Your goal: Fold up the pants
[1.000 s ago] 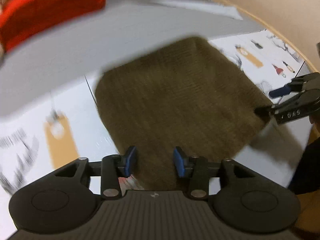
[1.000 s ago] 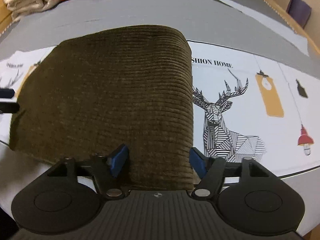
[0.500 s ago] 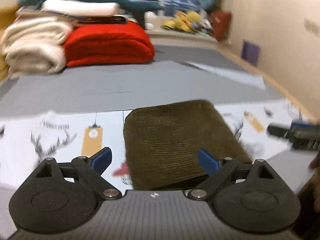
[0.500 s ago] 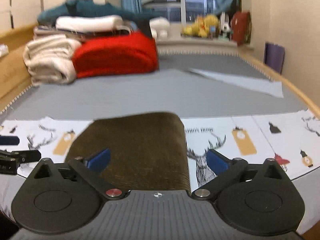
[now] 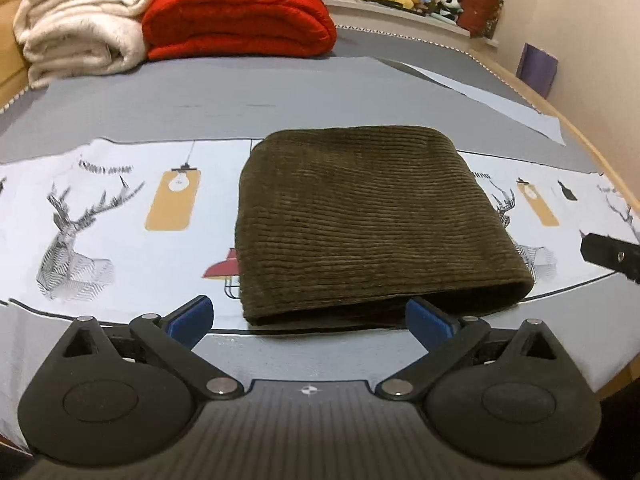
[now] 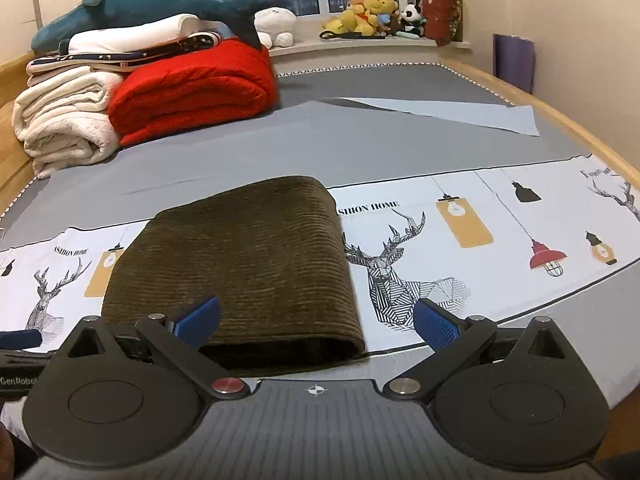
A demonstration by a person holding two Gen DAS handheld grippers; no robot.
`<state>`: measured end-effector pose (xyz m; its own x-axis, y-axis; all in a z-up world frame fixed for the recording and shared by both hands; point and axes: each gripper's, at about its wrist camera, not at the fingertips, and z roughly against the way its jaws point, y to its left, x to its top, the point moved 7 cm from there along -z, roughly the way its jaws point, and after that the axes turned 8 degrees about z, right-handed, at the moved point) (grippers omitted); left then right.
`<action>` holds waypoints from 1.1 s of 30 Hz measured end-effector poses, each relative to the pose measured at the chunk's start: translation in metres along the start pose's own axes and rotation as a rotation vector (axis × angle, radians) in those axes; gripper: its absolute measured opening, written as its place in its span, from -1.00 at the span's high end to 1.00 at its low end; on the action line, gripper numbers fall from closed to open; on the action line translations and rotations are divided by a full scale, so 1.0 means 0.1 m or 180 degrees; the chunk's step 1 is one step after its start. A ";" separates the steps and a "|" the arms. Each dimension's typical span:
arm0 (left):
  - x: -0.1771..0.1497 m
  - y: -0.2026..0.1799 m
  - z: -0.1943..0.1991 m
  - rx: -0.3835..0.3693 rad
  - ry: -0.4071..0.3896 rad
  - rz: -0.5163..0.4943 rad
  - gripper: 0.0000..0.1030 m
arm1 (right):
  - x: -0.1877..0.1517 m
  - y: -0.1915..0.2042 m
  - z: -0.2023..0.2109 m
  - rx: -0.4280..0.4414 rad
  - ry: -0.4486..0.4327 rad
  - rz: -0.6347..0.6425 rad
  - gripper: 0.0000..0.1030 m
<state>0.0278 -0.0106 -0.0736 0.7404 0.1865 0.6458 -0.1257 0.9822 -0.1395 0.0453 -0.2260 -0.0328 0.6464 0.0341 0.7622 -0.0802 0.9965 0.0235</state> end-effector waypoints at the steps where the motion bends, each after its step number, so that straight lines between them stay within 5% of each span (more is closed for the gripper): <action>1: 0.01 0.00 -0.04 0.0001 0.0012 0.0005 -0.99 | 0.00 0.01 0.00 -0.0014 -0.0005 0.0024 -0.98; 33: 0.01 0.09 -0.14 0.0020 0.0015 0.0052 -0.99 | -0.03 0.24 -0.16 0.0009 0.0135 0.0383 -0.98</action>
<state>0.0361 -0.0017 -0.0847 0.7413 0.2024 0.6399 -0.1419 0.9792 -0.1453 0.0537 -0.2008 -0.0445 0.6634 0.1566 0.7317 -0.1612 0.9848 -0.0646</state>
